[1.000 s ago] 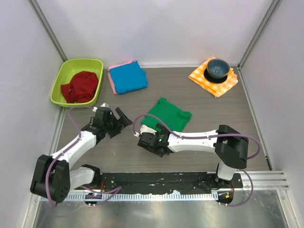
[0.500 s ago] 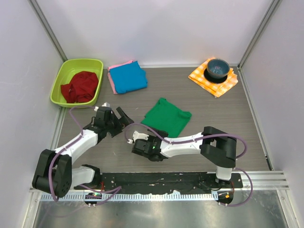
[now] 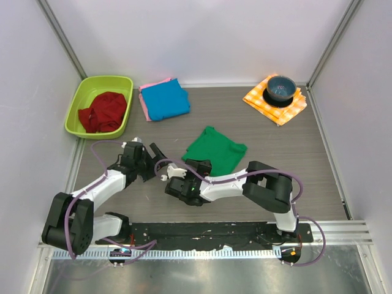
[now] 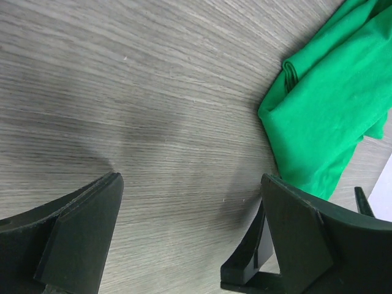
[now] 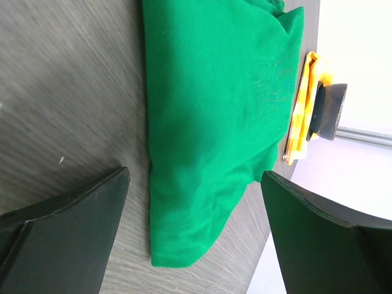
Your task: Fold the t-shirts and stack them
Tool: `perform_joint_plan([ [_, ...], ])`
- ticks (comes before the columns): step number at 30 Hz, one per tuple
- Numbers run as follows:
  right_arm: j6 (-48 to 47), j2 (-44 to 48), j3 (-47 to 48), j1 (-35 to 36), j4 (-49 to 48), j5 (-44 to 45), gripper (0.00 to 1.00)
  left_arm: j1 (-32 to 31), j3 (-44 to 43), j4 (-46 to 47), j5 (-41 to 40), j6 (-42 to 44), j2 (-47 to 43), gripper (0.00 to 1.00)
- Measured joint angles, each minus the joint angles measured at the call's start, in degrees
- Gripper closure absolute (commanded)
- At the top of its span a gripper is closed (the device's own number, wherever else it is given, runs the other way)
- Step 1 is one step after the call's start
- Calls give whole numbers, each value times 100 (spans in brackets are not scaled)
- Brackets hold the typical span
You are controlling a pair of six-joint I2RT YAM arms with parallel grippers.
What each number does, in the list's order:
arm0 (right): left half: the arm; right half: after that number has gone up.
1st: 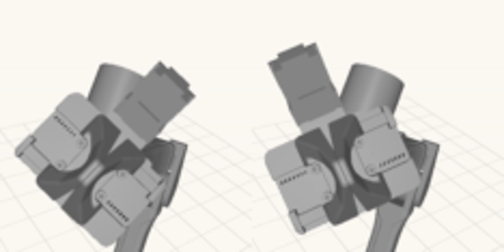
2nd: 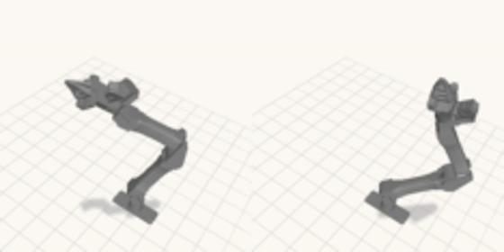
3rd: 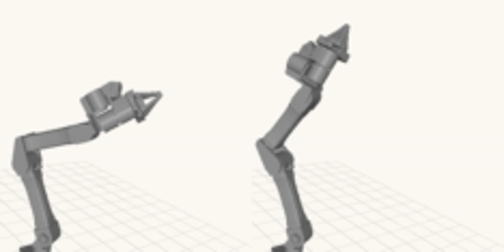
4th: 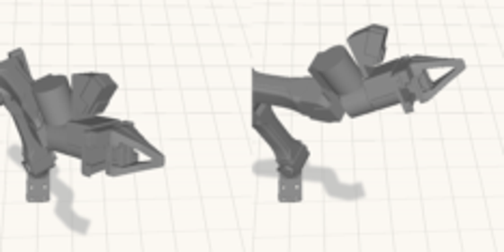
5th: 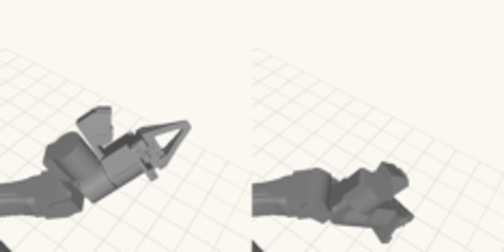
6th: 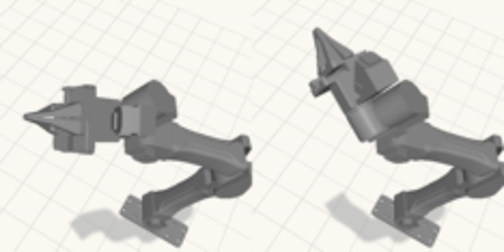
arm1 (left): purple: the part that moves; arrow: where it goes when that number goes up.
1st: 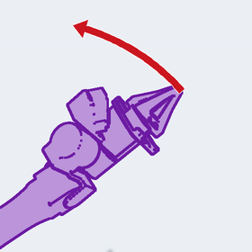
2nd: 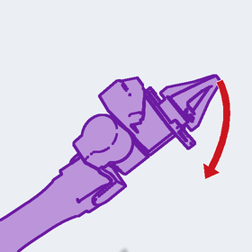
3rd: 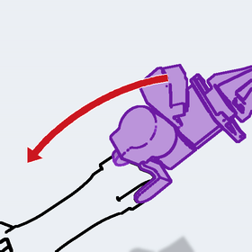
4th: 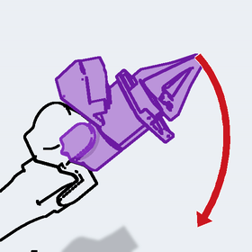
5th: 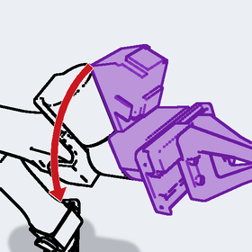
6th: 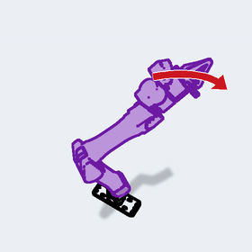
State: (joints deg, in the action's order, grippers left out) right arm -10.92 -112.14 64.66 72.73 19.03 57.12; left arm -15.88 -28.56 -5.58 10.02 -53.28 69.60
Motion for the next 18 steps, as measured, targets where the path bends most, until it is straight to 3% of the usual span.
perform_joint_plan([
  [10,-162,-118,4,-310,-374,114,8,48,83,317,254,7,203,0],
  [12,-184,-162,17,-363,-420,136,16,72,83,391,315,4,251,0],
  [13,-188,-184,31,-380,-428,140,30,87,83,424,337,4,269,0],
  [16,-170,-293,35,-417,-472,52,54,103,83,472,372,11,293,0],
  [18,-155,-402,33,-433,-487,26,61,103,85,494,396,22,299,0],
])
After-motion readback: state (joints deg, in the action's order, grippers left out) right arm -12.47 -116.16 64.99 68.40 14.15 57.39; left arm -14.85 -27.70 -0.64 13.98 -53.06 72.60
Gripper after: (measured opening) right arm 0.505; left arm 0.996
